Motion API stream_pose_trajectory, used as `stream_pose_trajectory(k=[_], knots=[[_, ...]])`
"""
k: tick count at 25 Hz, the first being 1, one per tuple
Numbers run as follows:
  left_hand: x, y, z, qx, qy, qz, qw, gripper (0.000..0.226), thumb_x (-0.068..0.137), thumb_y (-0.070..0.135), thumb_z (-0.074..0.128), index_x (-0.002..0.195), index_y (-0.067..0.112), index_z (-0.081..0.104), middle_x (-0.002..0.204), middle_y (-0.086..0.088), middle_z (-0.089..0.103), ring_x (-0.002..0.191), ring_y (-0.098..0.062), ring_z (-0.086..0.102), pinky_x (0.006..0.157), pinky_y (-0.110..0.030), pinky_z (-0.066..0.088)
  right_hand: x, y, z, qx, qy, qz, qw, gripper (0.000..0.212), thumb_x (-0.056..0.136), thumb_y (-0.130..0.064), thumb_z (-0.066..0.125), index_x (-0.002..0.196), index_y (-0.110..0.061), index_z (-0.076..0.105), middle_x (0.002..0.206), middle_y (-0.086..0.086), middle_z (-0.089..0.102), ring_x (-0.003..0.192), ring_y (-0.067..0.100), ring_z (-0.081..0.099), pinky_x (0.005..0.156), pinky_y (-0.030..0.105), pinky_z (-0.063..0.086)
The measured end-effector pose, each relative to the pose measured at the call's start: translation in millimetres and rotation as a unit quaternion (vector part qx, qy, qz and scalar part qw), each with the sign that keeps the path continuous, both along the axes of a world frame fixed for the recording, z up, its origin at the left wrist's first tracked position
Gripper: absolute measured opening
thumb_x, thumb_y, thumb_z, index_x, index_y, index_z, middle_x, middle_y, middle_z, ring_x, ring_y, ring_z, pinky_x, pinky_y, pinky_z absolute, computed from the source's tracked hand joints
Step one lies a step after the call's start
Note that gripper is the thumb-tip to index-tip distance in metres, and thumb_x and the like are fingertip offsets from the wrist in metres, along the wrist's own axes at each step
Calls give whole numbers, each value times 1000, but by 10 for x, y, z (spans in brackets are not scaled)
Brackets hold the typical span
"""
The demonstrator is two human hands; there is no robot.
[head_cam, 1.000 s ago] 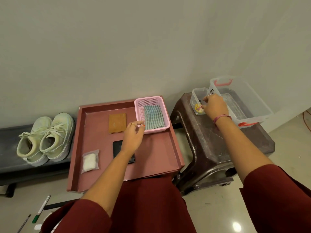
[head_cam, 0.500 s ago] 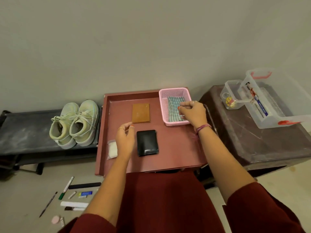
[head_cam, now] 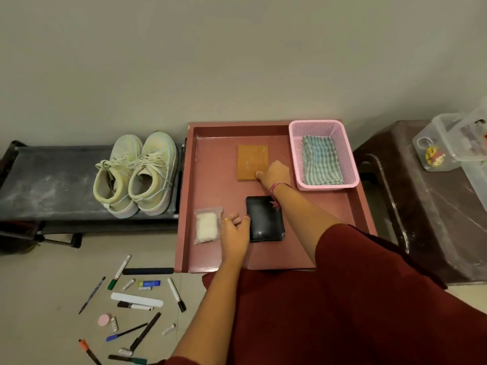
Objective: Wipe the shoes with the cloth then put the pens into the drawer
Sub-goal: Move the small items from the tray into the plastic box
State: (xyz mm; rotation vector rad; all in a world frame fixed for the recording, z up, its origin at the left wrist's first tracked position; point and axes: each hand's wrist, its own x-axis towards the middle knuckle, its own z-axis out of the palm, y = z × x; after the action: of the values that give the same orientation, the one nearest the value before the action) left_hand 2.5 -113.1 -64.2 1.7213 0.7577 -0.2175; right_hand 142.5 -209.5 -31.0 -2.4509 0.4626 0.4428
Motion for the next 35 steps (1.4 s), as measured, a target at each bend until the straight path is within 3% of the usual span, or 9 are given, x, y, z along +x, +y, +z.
stream_pose_trajectory(k=[3, 6, 13, 16, 18, 21, 24, 30, 35], knots=[[27, -68, -72, 18, 12, -20, 1000, 55, 86, 32, 67, 127, -1, 51, 112, -4, 59, 103, -16, 56, 92, -29, 46, 107, 70, -121, -26, 9, -11, 1000, 62, 80, -36, 74, 123, 1, 49, 129, 19, 51, 120, 33, 50, 97, 39, 42], [76, -149, -138, 73, 42, -53, 995, 77, 73, 52, 75, 123, 0, 50, 118, -10, 55, 110, -26, 54, 94, -40, 47, 141, 78, -176, -3, 28, -66, 997, 64, 73, -31, 80, 121, 0, 51, 126, 19, 54, 115, 33, 54, 91, 39, 47], [182, -353, -50, 194, 97, -109, 970, 85, 70, 55, 77, 126, 0, 46, 126, -17, 48, 120, -32, 43, 101, -40, 39, 86, -111, -154, 161, -7, -140, 977, 24, 70, -24, 80, 89, -11, 73, 96, 8, 72, 91, 25, 67, 85, 35, 54], [243, -322, -17, 144, 112, -95, 979, 79, 66, 48, 83, 118, -2, 50, 119, -16, 57, 114, -33, 53, 94, -42, 46, -143, -277, 68, 306, -57, -215, 926, 16, 75, -13, 78, 89, -11, 72, 86, 5, 72, 72, 15, 66, 71, 28, 58], [243, -309, -2, 77, 105, -102, 986, 65, 68, 40, 85, 110, 1, 54, 114, -15, 61, 105, -32, 59, 86, -40, 51, -385, -422, 261, 380, -83, -232, 891, 18, 78, -6, 74, 96, -7, 69, 85, 3, 70, 74, 11, 65, 63, 18, 56], [101, -322, 59, -63, 71, -66, 993, 42, 79, 30, 78, 103, 7, 52, 110, -12, 63, 96, -26, 60, 77, -36, 52, -754, -733, 482, 411, -121, -219, 876, 28, 80, -4, 72, 108, -2, 65, 94, 6, 70, 87, 14, 68, 68, 17, 57], [-25, -284, 179, -144, 40, -40, 988, 39, 85, 36, 71, 108, 7, 60, 109, -12, 69, 95, -23, 66, 82, -36, 55, -1085, -1063, 643, 427, -143, -247, 858, 31, 83, -5, 69, 113, -4, 62, 103, 8, 69, 93, 16, 67, 70, 18, 57], [-97, -561, 873, -343, -59, 22, 937, 32, 93, 41, 57, 110, 15, 65, 103, -6, 74, 95, -24, 70, 87, -41, 55, -1568, -1537, 848, 466, -169, -240, 835, 44, 85, -4, 66, 127, -16, 54, 109, 9, 69, 97, 14, 67, 73, 24, 57], [-93, -1157, 1318, -371, -86, 5, 925, 42, 97, 49, 44, 118, 17, 62, 109, -7, 71, 93, -22, 70, 76, -34, 56, -1855, -1692, 1047, 532, -169, -224, 799, 40, 91, -6, 57, 131, -14, 53, 115, 9, 67, 103, 18, 65, 83, 28, 56]])
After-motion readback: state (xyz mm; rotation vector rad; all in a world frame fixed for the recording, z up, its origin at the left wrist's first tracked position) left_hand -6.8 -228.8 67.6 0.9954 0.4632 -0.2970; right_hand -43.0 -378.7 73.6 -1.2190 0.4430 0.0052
